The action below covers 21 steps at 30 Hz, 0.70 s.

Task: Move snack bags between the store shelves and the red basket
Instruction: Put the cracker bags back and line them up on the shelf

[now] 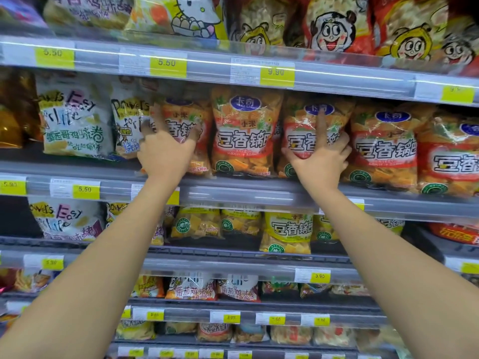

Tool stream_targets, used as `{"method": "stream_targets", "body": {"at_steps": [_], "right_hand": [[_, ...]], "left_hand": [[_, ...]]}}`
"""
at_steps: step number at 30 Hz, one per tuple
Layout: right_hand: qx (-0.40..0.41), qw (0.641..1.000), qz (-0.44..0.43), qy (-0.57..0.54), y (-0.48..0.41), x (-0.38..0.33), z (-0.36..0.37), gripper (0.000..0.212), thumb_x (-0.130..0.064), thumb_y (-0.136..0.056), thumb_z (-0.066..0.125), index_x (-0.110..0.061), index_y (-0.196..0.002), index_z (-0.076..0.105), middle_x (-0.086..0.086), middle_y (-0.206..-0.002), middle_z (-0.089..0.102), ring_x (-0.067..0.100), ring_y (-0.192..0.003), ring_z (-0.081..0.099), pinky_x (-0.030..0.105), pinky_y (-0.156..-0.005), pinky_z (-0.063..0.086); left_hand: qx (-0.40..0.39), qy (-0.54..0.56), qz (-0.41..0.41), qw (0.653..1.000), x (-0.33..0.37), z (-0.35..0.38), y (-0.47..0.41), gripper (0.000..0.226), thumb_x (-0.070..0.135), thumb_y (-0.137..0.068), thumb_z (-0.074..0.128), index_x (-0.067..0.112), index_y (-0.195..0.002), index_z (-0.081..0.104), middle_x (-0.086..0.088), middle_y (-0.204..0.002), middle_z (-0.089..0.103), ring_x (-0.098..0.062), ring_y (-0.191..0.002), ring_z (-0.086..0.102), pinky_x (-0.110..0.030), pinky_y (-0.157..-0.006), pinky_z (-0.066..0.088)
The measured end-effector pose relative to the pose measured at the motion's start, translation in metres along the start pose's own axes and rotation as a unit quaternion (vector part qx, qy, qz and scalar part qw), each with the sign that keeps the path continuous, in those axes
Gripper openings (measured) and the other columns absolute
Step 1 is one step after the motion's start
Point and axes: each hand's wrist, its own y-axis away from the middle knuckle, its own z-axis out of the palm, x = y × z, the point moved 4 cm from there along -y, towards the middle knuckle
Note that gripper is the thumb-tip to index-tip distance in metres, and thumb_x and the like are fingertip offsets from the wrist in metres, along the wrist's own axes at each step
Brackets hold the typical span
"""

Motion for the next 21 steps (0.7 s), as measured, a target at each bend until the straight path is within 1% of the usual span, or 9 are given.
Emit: {"method": "stream_targets", "body": {"at_steps": [2,6,11,14,15,16,19,20,21], "right_hand": [[0.0,1.0,0.0,-0.001,0.0,0.0,0.0,0.098,-0.076,-0.074,0.056,-0.05,-0.147,-0.003,0.028,-0.146,0.022,0.046,-0.128,0.03,0.055,-0.098,0.035],[0.01,1.0,-0.003,-0.003,-0.001,0.002,0.001,0.098,-0.076,-0.073,0.056,-0.05,-0.147,-0.001,0.028,-0.145,0.024,0.047,-0.126,0.032,0.055,-0.096,0.035],[0.009,1.0,-0.003,-0.004,-0.001,0.003,0.002,0.098,-0.076,-0.073,0.056,-0.049,-0.148,-0.001,0.027,-0.146,0.023,0.046,-0.126,0.032,0.054,-0.097,0.035],[0.008,1.0,-0.004,0.002,-0.001,0.002,0.001,0.098,-0.077,-0.073,0.055,-0.048,-0.148,-0.001,0.027,-0.145,0.024,0.045,-0.125,0.033,0.053,-0.096,0.036],[0.005,1.0,-0.004,0.003,0.0,0.002,0.002,0.098,-0.077,-0.073,0.054,-0.048,-0.148,-0.001,0.027,-0.145,0.024,0.045,-0.124,0.033,0.053,-0.095,0.037],[0.004,1.0,-0.004,0.003,0.0,0.003,0.001,0.098,-0.078,-0.073,0.054,-0.048,-0.148,-0.001,0.027,-0.145,0.024,0.045,-0.124,0.033,0.053,-0.095,0.037],[0.001,1.0,-0.006,0.003,0.0,0.003,0.001,0.098,-0.078,-0.073,0.053,-0.048,-0.148,-0.002,0.028,-0.145,0.024,0.045,-0.124,0.034,0.053,-0.095,0.037],[-0.003,1.0,-0.006,0.002,0.0,0.003,0.001,0.098,-0.078,-0.073,0.053,-0.048,-0.148,-0.003,0.028,-0.145,0.024,0.045,-0.124,0.034,0.053,-0.095,0.037],[-0.005,1.0,-0.005,0.004,0.0,0.003,0.001,0.098,-0.078,-0.073,0.053,-0.049,-0.148,-0.003,0.028,-0.145,0.024,0.045,-0.124,0.034,0.053,-0.096,0.037]], "left_hand": [[0.024,0.038,0.012,0.999,-0.001,-0.001,0.0,0.092,0.075,-0.083,0.043,0.011,-0.148,0.029,-0.027,-0.138,0.039,-0.047,-0.112,0.051,-0.052,-0.095,0.044],[0.055,0.102,0.032,0.993,-0.007,0.012,-0.004,0.093,0.077,-0.085,0.035,0.02,-0.154,0.009,-0.028,-0.141,0.03,-0.046,-0.119,0.042,-0.055,-0.098,0.037],[0.0,0.072,0.038,0.997,-0.005,0.025,-0.016,0.092,0.073,-0.086,0.035,0.014,-0.153,0.013,-0.027,-0.149,0.021,-0.047,-0.128,0.031,-0.062,-0.102,0.028],[0.046,0.077,0.03,0.996,-0.005,0.015,-0.009,0.096,0.078,-0.082,0.025,0.013,-0.152,0.018,-0.027,-0.152,0.019,-0.047,-0.135,0.023,-0.062,-0.109,0.017],[0.07,0.087,0.057,0.992,-0.001,0.009,-0.002,0.096,0.08,-0.082,0.024,0.015,-0.152,0.017,-0.028,-0.153,0.017,-0.047,-0.137,0.02,-0.063,-0.111,0.012],[0.08,0.094,0.113,0.986,0.007,0.005,0.006,0.094,0.081,-0.082,0.026,0.019,-0.152,0.014,-0.027,-0.154,0.014,-0.047,-0.14,0.015,-0.063,-0.112,0.006],[0.056,0.06,0.361,0.929,0.052,0.004,0.035,0.094,0.083,-0.078,0.043,0.031,-0.149,0.011,-0.022,-0.157,0.007,-0.045,-0.144,0.005,-0.065,-0.113,0.002],[0.035,0.043,0.385,0.921,0.067,0.005,0.04,0.094,0.082,-0.077,0.047,0.034,-0.15,0.011,-0.022,-0.157,0.007,-0.046,-0.144,0.004,-0.065,-0.113,0.004],[-0.003,0.037,0.373,0.927,0.079,0.008,0.043,0.096,0.08,-0.076,0.05,0.036,-0.151,0.01,-0.022,-0.158,0.006,-0.046,-0.144,0.004,-0.063,-0.114,0.005]]}}
